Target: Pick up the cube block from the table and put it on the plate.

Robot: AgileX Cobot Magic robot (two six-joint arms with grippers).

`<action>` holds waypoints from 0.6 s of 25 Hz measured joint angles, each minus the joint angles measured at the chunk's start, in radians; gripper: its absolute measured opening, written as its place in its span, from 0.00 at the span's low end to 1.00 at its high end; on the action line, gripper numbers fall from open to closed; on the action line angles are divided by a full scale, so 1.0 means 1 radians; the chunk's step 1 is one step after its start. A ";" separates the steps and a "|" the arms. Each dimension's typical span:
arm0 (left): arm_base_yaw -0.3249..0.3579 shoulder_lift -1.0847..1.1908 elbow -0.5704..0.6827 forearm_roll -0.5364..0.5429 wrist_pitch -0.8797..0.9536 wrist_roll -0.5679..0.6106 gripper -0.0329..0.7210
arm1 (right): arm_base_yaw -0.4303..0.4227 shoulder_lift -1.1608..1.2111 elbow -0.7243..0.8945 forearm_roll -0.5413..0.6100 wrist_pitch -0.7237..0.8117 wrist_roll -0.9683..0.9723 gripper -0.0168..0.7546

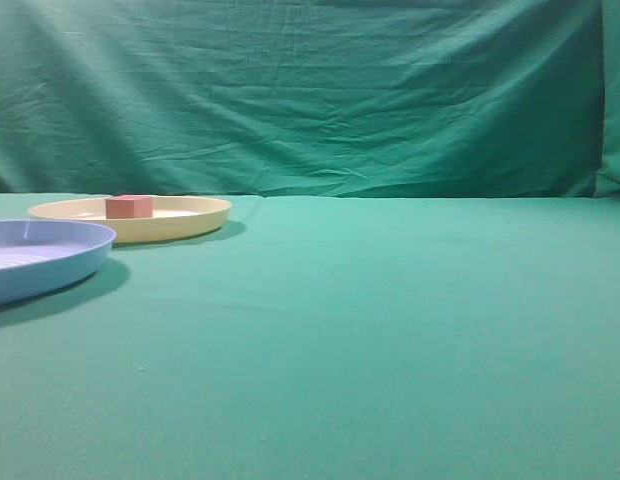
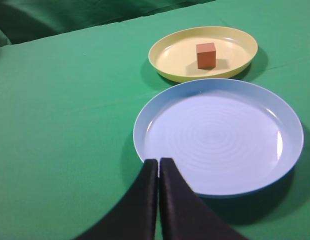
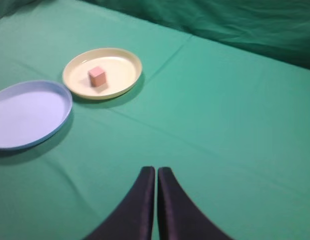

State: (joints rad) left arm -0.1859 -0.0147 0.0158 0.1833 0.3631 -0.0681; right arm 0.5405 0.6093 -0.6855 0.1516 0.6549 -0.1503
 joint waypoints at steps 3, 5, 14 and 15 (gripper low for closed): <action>0.000 0.000 0.000 0.000 0.000 0.000 0.04 | -0.099 -0.110 0.101 -0.004 -0.063 0.003 0.02; 0.000 0.000 0.000 0.000 0.000 0.000 0.04 | -0.176 -0.179 0.165 -0.004 -0.084 0.005 0.02; 0.000 0.000 0.000 0.000 0.000 0.000 0.04 | -0.427 -0.496 0.484 -0.037 -0.174 0.007 0.02; 0.000 0.000 0.000 0.000 0.000 0.000 0.04 | -0.437 -0.538 0.512 -0.048 -0.186 0.007 0.02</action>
State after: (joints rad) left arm -0.1859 -0.0147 0.0158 0.1833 0.3631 -0.0681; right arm 0.1038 0.0712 -0.1736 0.1031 0.4687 -0.1434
